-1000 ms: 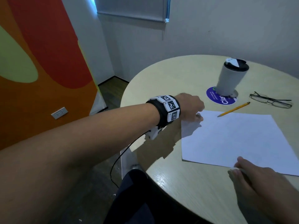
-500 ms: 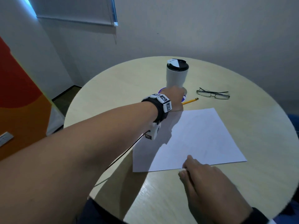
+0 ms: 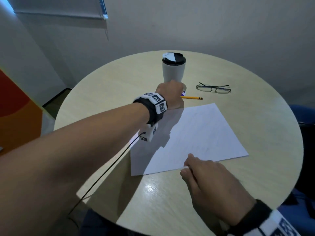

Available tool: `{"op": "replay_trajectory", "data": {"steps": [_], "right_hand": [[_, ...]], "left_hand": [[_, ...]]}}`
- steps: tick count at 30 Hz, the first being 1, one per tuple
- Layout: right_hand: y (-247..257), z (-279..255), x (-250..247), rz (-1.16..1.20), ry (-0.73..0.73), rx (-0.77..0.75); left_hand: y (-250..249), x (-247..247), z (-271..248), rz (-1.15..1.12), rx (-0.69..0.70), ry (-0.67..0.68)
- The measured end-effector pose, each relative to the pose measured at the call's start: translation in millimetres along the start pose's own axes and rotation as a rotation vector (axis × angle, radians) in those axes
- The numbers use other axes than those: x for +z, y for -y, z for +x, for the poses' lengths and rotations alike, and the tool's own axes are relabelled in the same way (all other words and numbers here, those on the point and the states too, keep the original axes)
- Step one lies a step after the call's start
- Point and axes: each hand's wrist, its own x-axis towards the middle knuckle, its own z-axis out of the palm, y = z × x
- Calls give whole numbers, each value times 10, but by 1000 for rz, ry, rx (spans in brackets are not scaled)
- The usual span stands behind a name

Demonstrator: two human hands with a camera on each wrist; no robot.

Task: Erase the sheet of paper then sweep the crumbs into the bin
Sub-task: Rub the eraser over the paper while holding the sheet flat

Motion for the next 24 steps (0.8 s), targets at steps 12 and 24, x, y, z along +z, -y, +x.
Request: {"op": "replay_trajectory", "data": {"steps": [12,24], "right_hand": [[-828,154,-231,255,-122,55],[-842,202,-195,180,-180,65]], "left_hand": [[-342,87,-2040,-38,281,17],[-952,722,-2701,-43,395,275]]}}
